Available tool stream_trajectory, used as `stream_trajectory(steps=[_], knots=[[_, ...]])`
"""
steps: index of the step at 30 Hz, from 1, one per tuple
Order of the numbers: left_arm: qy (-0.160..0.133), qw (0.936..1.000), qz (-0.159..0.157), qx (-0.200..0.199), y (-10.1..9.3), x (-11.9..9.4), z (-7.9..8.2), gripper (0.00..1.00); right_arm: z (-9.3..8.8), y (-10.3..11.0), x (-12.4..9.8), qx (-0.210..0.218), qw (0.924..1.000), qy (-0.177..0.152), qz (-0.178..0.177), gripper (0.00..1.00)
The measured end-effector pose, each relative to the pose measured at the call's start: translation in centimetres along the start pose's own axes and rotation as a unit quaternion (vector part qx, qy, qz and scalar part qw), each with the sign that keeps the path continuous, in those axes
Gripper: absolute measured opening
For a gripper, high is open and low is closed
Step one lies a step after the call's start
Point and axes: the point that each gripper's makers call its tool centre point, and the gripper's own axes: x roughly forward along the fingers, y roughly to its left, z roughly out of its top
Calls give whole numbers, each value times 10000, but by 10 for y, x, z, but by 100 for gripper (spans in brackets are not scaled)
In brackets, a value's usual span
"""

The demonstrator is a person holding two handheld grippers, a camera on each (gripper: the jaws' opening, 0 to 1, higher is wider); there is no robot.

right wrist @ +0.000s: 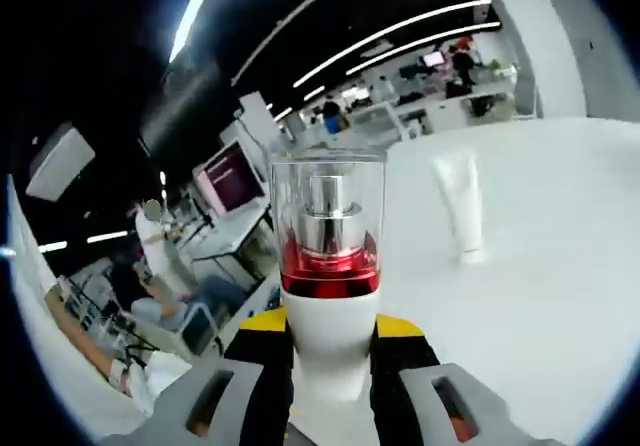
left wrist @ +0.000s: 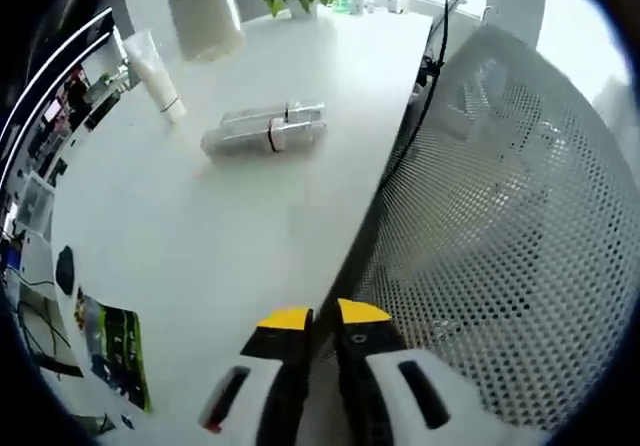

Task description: Arrange the skincare products in the storage area until every visible bottle or jar stands upright without overlapping.

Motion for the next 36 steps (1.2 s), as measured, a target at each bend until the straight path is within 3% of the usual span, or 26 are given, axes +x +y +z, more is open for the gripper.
stream_trajectory(steps=[8, 10, 13, 16, 19, 25, 26, 28, 32, 36], knots=[[-275, 9996, -21, -63, -1, -3, 10, 11, -24, 18, -14, 1190, 9910, -544, 276, 24], [-675, 9977, 16, -90, 0, -8, 24, 15, -23, 22, -19, 1626, 9821, -809, 495, 24], [-901, 9953, -36, -352, 4, -12, 32, 22, -19, 22, -24, 1942, 9730, -1098, 590, 24], [-1496, 9862, -48, -701, 13, -25, 52, 30, -17, 19, -30, 2162, 9668, -1217, 614, 24], [-1895, 9779, -118, -873, 18, -38, 67, 40, -17, 18, -36, 2217, 9647, -1267, 645, 24], [-2553, 9622, -130, -940, 24, -66, 105, 47, -23, 17, -40, 2364, 9626, -1120, 713, 24], [-2558, 9618, -156, -966, 23, -68, 108, 48, -25, 17, -40, 2377, 9627, -1089, 693, 24], [-2574, 9622, -199, -864, 20, -72, 118, 48, -28, 18, -40, 2438, 9618, -1031, 700, 24], [-2546, 9668, -236, 6, 6, -74, 138, 48, -33, 30, -38, 2642, 9560, -874, 923, 24], [-2545, 9664, -213, 296, 0, -78, 156, 39, -42, 44, -30, 2567, 9597, -585, 985, 24]])
